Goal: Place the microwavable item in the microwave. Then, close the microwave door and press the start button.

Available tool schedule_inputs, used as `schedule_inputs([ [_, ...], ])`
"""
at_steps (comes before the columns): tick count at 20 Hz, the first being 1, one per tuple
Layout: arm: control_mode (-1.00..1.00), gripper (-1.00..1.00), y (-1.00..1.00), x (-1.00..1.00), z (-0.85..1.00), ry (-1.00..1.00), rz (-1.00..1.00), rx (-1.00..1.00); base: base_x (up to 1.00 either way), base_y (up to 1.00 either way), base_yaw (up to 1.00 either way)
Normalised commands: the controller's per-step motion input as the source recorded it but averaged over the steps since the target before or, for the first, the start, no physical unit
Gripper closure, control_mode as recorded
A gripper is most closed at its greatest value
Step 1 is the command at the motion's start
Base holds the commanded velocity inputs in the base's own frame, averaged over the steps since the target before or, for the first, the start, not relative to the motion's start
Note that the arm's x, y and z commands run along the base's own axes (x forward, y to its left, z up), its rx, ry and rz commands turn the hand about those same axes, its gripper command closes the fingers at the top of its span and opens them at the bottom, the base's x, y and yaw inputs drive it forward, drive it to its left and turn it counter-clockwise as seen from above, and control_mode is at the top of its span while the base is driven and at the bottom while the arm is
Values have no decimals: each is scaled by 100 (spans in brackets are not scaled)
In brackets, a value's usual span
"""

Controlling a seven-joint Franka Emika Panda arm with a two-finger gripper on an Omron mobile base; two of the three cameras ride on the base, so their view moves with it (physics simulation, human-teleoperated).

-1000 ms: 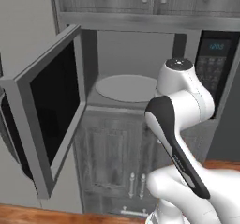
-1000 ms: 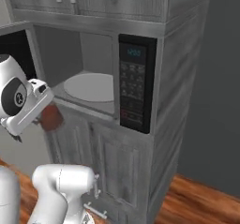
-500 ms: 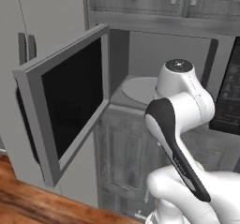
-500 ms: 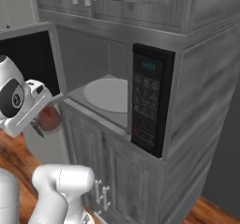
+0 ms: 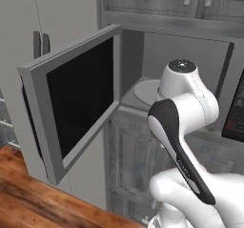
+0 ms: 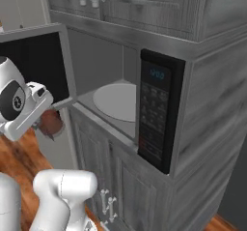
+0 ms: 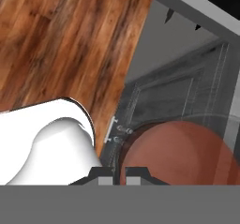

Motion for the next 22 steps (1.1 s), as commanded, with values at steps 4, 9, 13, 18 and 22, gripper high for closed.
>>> schedule_inputs([
  [4, 100, 100, 0, 0, 0, 0, 0, 0, -21, -1, 12],
  [9, 100, 100, 0, 0, 0, 0, 0, 0, -5, -2, 13],
  [13, 100, 100, 0, 0, 0, 0, 0, 0, -3, -9, 13],
  [18, 100, 100, 0, 0, 0, 0, 0, 0, -4, -2, 8],
  [22, 100, 100, 0, 0, 0, 0, 0, 0, -10, 0, 3],
])
